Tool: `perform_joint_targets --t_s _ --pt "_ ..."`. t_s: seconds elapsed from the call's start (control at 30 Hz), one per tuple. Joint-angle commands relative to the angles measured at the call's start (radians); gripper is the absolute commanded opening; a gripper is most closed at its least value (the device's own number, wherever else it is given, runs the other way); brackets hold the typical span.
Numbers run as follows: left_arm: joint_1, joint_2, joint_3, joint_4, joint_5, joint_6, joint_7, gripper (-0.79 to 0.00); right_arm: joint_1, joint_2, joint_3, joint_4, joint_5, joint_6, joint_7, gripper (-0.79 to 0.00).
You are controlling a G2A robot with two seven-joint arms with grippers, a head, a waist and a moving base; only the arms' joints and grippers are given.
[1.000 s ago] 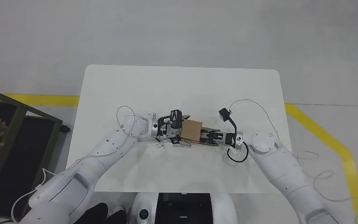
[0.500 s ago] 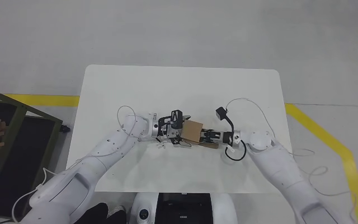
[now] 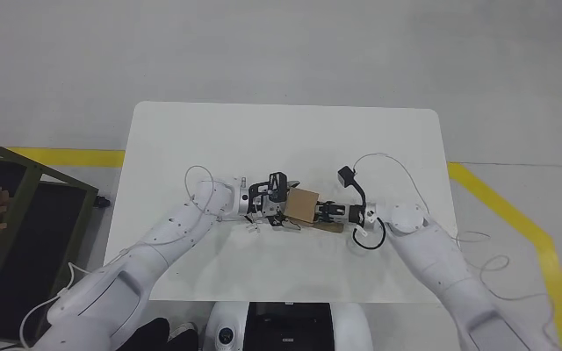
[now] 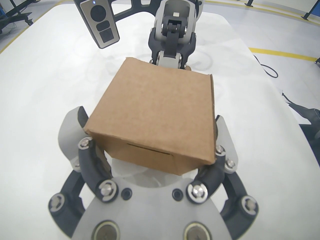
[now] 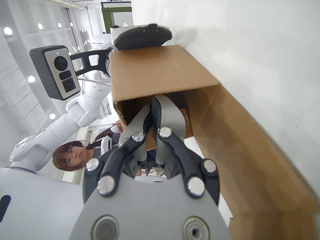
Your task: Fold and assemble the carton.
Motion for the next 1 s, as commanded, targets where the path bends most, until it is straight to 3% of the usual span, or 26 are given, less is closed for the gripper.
perform_joint_targets --t_s 0.0,0.3,0.47,0.73,0.87,0.97 --pt "0.000 0.000 0.000 0.001 0.001 0.000 0.001 0.000 0.002 -0.001 0.000 0.002 -0.001 0.002 0.002 -0.785" --pt "0.003 0.004 -0.011 0.006 0.007 0.004 0.013 0.000 -0.040 0.037 0.090 -0.019 -0.038 0.012 0.001 -0.785" --pt "0.008 0.007 -0.015 0.005 0.012 0.004 0.019 0.000 -0.126 0.084 0.194 -0.140 -0.090 0.036 -0.014 -0.785" --pt "0.011 0.011 -0.022 0.005 0.018 0.004 0.029 0.000 -0.319 0.154 0.368 -0.457 -0.307 0.260 -0.112 -0.785" --pt "0.011 0.012 -0.024 0.004 0.022 0.005 0.033 0.000 -0.387 0.170 0.405 -0.577 -0.397 0.391 -0.132 -0.773" --pt "0.012 0.013 -0.026 0.004 0.023 0.006 0.036 0.000 -0.413 0.175 0.415 -0.624 -0.418 0.434 -0.130 -0.767"
